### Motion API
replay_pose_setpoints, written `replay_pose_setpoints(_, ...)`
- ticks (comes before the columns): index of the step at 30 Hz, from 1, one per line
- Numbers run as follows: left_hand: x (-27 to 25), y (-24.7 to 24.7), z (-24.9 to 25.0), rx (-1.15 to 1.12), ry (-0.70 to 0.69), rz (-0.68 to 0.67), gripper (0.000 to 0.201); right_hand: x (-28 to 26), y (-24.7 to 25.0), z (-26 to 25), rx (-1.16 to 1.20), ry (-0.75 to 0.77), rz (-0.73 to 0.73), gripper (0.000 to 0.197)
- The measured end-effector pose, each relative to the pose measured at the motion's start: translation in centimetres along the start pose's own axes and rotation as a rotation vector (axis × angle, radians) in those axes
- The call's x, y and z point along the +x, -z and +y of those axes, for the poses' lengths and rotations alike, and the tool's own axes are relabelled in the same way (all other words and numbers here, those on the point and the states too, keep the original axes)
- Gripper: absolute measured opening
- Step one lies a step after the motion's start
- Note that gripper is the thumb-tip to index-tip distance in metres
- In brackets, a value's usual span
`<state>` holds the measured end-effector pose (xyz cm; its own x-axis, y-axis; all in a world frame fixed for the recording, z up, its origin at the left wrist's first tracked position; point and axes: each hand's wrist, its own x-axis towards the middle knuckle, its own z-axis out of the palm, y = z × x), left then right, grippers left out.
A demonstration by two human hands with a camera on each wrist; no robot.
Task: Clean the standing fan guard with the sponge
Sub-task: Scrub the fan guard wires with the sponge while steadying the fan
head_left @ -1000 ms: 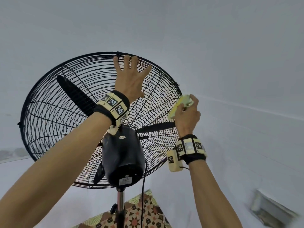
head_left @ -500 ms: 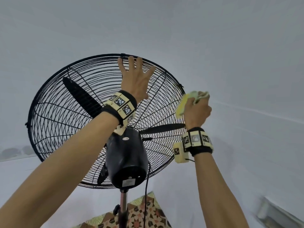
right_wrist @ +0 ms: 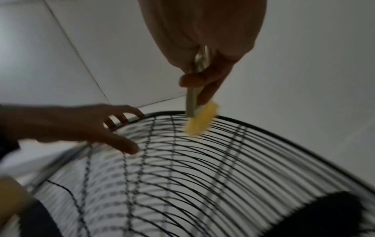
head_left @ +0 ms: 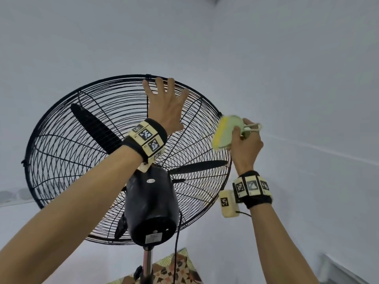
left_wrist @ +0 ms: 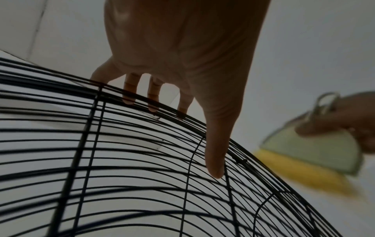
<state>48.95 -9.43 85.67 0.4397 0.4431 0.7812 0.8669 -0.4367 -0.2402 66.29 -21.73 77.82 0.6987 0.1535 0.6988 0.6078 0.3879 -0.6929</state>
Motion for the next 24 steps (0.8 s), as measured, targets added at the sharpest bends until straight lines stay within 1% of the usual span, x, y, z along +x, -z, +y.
replay_pose_setpoints(2,0.0,-0.2,0.4,-0.009,-0.001,-0.006,0.117,0.5,-0.7,-2.4,0.16,0.039,-0.017,0.026)
replay_pose_setpoints(3,0.0,-0.2,0.6,-0.012,0.002,-0.021,0.119,1.1,-1.3,-3.4,0.194,0.066,-0.032,0.023)
replay_pose_setpoints(5,0.1,-0.3,1.1,-0.032,0.019,-0.044,0.123,2.5,-2.6,-4.3,0.174,0.083,-0.07,0.021)
replay_pose_setpoints(6,0.2,-0.2,1.2,-0.053,0.029,-0.047,0.124,3.4,-2.9,-3.9,0.153,0.049,-0.076,0.022)
replay_pose_setpoints(8,0.4,-0.2,1.5,-0.075,0.036,-0.05,0.125,4.6,-2.5,-2.2,0.132,-0.103,-0.037,0.028)
replay_pose_setpoints(9,0.5,-0.2,1.5,-0.051,0.026,-0.045,0.124,5.1,-1.7,-1.0,0.101,-0.171,-0.003,0.03)
replay_pose_setpoints(10,0.7,-0.2,1.6,-0.002,0.009,-0.04,0.124,5.4,-0.9,0.3,0.006,-0.214,0.019,0.03)
replay_pose_setpoints(12,1.2,-0.4,1.4,0.058,-0.019,-0.051,0.13,5.7,0.6,2.2,-0.219,-0.237,-0.01,0.03)
replay_pose_setpoints(13,1.5,-0.6,1.2,0.045,-0.025,-0.074,0.135,5.9,0.8,2.1,-0.241,-0.224,-0.01,0.03)
replay_pose_setpoints(14,1.7,-0.7,1.1,0.022,-0.033,-0.095,0.138,6.0,0.7,1.6,-0.201,-0.183,-0.016,0.029)
replay_pose_setpoints(15,1.9,-0.9,0.9,0.006,-0.043,-0.101,0.14,6.2,0.1,0.6,-0.111,-0.135,-0.026,0.028)
replay_pose_setpoints(17,1.8,-1.1,0.8,0.002,-0.063,-0.079,0.139,6.5,-1.8,-2.1,0.066,-0.043,-0.079,0.022)
replay_pose_setpoints(19,1.8,-1.1,0.8,0.006,-0.081,-0.064,0.137,6.7,-3.5,-4.1,0.077,0.028,-0.128,0.02)
replay_pose_setpoints(21,1.8,-0.9,0.8,-0.005,-0.088,-0.06,0.135,7.0,-3.8,-3.9,0.02,0.014,-0.108,0.022)
replay_pose_setpoints(24,1.8,-0.8,0.6,0.001,-0.084,-0.058,0.134,7.2,-1.6,-0.6,-0.123,-0.088,-0.059,0.029)
